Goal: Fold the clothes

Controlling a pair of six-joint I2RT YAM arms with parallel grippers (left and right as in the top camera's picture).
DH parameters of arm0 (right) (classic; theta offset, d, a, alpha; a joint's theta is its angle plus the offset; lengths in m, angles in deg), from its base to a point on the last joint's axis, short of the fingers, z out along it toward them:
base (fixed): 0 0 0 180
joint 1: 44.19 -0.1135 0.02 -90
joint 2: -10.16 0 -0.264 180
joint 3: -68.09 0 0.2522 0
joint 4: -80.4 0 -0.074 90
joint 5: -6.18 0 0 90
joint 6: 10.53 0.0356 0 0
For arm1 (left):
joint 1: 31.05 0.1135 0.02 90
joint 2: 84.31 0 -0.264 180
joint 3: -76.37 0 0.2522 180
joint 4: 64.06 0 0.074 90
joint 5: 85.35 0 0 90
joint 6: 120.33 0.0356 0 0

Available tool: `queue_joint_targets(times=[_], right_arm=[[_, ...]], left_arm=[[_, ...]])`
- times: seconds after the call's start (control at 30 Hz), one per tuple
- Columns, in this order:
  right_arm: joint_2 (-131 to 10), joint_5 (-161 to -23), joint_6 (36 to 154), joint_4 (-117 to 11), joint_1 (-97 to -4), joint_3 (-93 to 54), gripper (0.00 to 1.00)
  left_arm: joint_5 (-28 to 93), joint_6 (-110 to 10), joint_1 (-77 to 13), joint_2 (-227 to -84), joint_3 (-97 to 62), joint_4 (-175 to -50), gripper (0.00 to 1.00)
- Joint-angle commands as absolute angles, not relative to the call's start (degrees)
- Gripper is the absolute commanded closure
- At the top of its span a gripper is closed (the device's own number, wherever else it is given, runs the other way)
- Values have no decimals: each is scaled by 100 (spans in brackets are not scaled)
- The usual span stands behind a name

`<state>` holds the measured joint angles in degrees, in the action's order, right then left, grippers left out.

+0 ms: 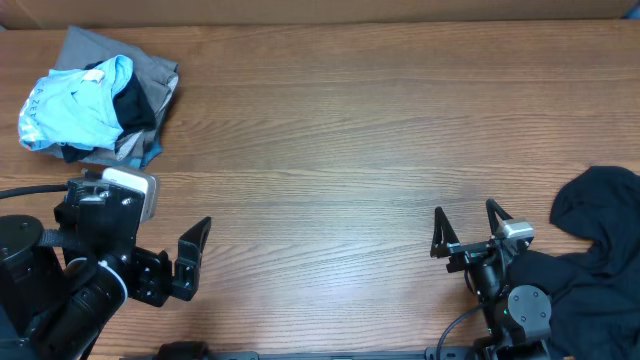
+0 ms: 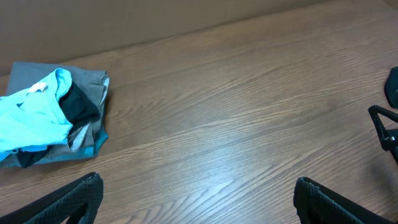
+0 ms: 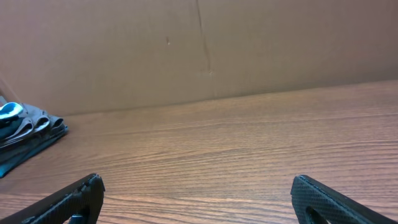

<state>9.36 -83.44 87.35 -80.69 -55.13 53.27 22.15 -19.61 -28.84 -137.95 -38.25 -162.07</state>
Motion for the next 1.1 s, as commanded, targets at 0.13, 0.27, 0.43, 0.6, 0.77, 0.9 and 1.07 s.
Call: queue_joint_targets(times=[0.13,0.27,0.43,0.6,0.77,0.9,1.07], right_arm=[[987,-8353,8733,-8102,-5500,5388,0],[987,-8353,8733,-8102,-5500,5388,0],[987,-8353,8733,-8102,-5500,5388,0],[987,-8353,8733,-8102,-5500,5388,0],[987,-8353,8731,-8102,-5500,5388,0],[987,-8353,8731,-8102,-5500,5388,0],[987,-8353,8733,-8102,-5500,5388,0]], left_arm=[[2204,-1873,-2916,-13791,-3838,-16189,0],[2204,-1873,-2954,-13774,-3774,-16189,0],[1948,-1609,-3111,-13406,-3086,-15486,0],[1952,-1095,-3524,-12307,-668,-12773,0],[1950,-1100,-3677,-10724,2239,-10373,0],[1970,-1106,-3675,-9704,3578,-9359,0],[1946,-1104,-3670,-8589,4798,-8553,0]])
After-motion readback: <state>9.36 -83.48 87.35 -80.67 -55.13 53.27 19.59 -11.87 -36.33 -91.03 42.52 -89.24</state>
